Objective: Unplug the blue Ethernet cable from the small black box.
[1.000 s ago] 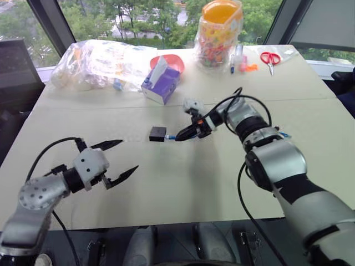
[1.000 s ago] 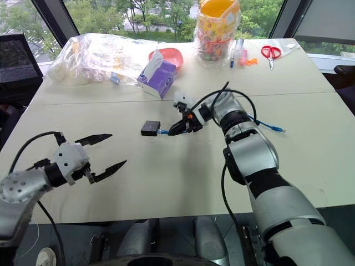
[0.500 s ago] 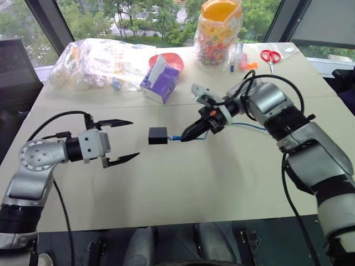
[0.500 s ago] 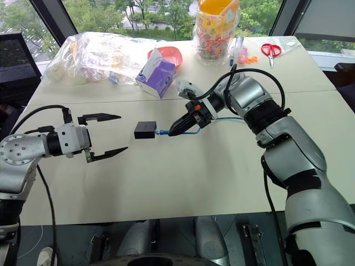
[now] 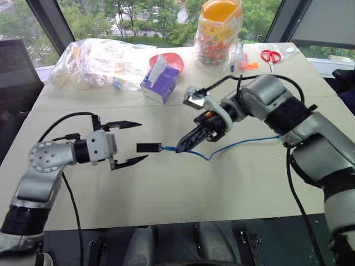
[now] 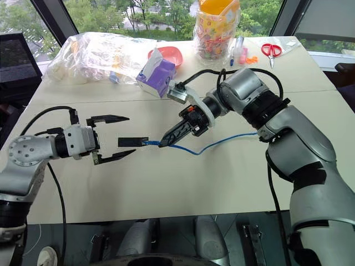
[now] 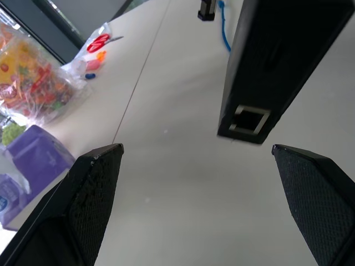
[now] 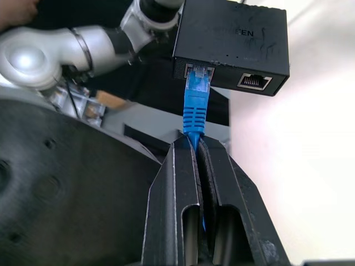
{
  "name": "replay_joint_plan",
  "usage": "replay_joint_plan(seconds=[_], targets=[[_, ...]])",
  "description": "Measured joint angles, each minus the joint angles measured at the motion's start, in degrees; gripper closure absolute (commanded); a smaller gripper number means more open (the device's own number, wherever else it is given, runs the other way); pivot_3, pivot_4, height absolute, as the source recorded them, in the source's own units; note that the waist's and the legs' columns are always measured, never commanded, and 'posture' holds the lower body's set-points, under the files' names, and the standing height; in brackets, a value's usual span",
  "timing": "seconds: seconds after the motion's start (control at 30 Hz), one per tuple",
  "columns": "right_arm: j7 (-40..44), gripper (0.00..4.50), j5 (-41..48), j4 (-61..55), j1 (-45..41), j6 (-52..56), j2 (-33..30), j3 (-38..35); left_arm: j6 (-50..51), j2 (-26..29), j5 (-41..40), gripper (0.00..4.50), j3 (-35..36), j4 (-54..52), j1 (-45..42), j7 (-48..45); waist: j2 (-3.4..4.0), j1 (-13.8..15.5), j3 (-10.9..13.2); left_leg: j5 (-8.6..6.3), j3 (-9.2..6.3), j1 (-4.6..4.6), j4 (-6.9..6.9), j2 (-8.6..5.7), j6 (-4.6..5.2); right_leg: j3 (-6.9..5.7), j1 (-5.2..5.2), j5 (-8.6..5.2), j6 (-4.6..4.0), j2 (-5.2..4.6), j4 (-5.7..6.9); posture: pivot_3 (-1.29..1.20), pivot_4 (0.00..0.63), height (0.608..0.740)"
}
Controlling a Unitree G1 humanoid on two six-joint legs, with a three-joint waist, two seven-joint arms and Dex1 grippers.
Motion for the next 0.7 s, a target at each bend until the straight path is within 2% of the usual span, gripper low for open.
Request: replay_joint_plan(seconds=[0.17, 0.6, 0.7], targets=[[0.0, 4.45, 0.8, 0.3, -0.4, 1.0, 0.1, 2.3, 3.4, 0.1, -1.9, 0.0, 0.0, -5.2, 3.9, 0.1, -0.04, 0.0, 0.0, 0.0, 0.02, -0.05, 0.02, -0.01, 0.0, 0.0, -0.01, -0.01, 0.0, -0.02, -0.03, 0.0, 0.15, 0.74], [0.0, 4.45, 0.7, 0.2, -0.4, -2.6, -0.1, 5.9, 9.0, -0.2, -5.9, 0.0, 0.1, -10.2, 4.7, 1.1, -0.05, 0.0, 0.0, 0.0, 0.01, -0.07, 0.06, 0.0, 0.0, -0.01, -0.02, -0.01, -0.01, 0.0, -0.02, 0.0, 0.15, 0.74], [0.0, 4.5, 0.7, 0.2, -0.4, -2.8, -0.1, 6.1, 9.2, -0.2, -6.7, 0.89, 0.1, -10.3, 4.7, 1.1, -0.05, 0.0, 0.0, 0.0, 0.01, -0.07, 0.06, 0.0, 0.0, -0.01, -0.02, -0.01, -0.01, 0.0, -0.02, 0.0, 0.15, 0.74]])
